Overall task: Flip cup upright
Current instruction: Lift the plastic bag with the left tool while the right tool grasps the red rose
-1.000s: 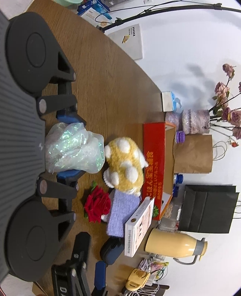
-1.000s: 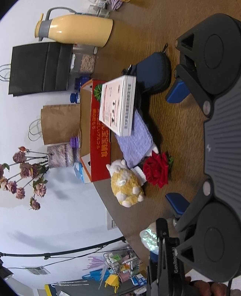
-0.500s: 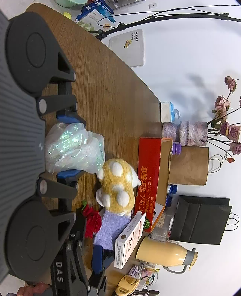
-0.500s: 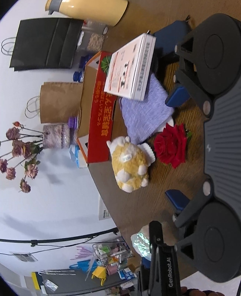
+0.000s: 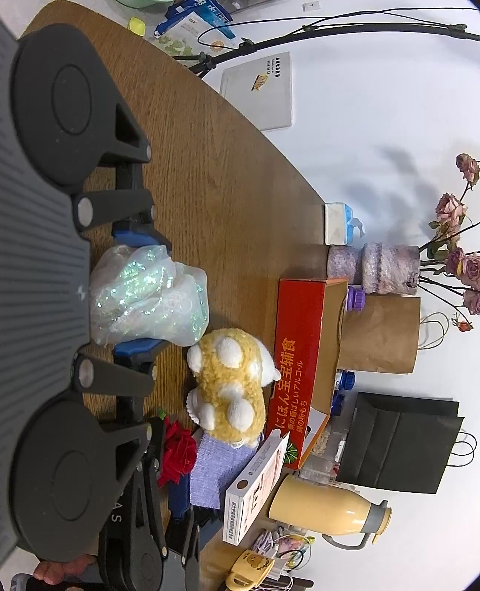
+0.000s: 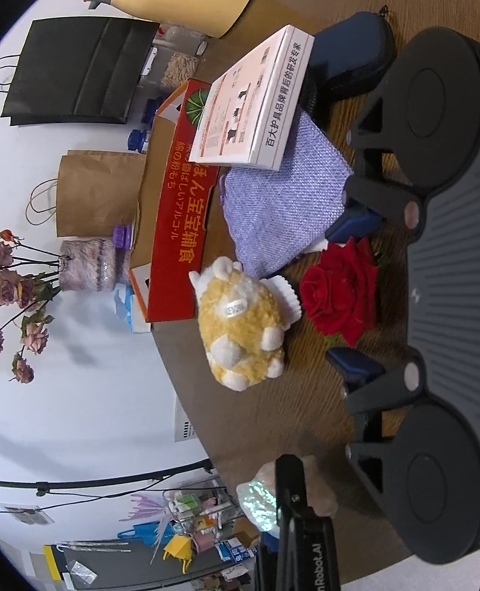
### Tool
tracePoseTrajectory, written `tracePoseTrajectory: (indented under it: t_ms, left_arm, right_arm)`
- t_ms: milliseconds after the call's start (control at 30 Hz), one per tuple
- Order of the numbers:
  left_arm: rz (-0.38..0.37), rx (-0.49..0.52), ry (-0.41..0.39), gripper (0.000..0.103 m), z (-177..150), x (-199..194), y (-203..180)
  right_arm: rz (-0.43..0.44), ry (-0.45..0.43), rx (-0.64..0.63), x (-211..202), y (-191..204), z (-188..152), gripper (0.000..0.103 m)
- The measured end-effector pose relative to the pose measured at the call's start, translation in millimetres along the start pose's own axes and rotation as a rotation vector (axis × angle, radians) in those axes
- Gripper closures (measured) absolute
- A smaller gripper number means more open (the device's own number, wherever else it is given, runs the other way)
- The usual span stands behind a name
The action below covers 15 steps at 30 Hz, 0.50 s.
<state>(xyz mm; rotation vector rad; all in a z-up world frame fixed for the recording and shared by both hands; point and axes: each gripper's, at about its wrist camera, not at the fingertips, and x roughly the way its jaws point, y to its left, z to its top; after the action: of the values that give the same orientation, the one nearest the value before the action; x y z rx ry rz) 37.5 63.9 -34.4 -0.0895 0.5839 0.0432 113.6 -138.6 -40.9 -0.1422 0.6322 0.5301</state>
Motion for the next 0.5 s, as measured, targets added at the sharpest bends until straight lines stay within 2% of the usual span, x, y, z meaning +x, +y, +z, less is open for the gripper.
tracePoseTrajectory:
  t_ms: [67,233,500]
  left_arm:
    - [-0.002,0.000,0.002,0.055,1,1,0]
    - [-0.008,0.001,-0.003,0.055,5,0,0]
    - [-0.021,0.006,-0.027,0.055,19,-6,-5]
  right_arm:
    - [0.001,-0.003,0.000,1,0,0,0.045]
    - [0.026,-0.012,0.008,-2,-3,0,0.065]
    - [0.035,-0.065,0.014,-22,-6,3,0.070]
